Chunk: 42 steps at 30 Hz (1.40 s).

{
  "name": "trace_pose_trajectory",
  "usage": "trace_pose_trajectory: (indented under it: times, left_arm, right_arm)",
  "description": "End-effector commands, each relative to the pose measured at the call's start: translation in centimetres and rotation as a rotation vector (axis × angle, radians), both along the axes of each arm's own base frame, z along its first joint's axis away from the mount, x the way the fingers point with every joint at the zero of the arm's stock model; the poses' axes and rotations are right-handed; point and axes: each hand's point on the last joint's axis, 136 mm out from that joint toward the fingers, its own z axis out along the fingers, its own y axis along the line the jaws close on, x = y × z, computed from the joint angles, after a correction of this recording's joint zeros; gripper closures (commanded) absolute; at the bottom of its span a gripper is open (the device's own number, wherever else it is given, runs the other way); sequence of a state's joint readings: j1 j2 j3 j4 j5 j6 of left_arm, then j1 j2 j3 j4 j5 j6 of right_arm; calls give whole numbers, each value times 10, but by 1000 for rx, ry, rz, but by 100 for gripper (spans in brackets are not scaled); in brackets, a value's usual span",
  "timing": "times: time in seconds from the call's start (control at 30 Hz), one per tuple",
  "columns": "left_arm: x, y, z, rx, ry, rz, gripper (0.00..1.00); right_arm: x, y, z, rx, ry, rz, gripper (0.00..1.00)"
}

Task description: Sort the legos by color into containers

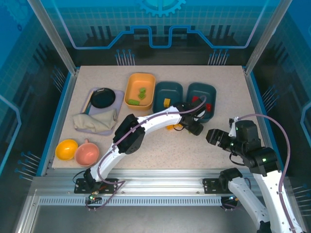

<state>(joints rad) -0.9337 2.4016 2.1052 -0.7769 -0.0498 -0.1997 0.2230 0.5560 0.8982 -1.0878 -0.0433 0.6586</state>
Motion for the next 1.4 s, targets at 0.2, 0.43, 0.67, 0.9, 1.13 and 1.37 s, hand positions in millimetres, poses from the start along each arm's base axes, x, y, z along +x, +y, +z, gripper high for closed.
trace_pose_trajectory:
  times: [0.2, 0.43, 0.67, 0.9, 1.13, 1.37]
  left_arm:
    - [-3, -8, -34, 85, -21, -29, 30]
    - [-8, -3, -48, 157, -49, -24, 45]
    - [-21, -1, -51, 210, -75, -30, 61]
    - [-19, 3, -5, 156, -131, 35, 65]
    - [6, 52, 94, -2, -145, 238, 65]
    - [53, 169, 115, -39, -77, 517, 64]
  right_arm:
    - [-15, 3, 4, 21, 24, 25, 15]
    - [-14, 4, 6, 22, 18, 27, 16]
    - [-11, 4, 6, 25, 7, 19, 17]
    - [-8, 4, 12, 22, -24, 28, 18]
    - [15, 27, 39, 67, -167, 154, 19]
    - [66, 76, 44, 54, -236, 313, 19]
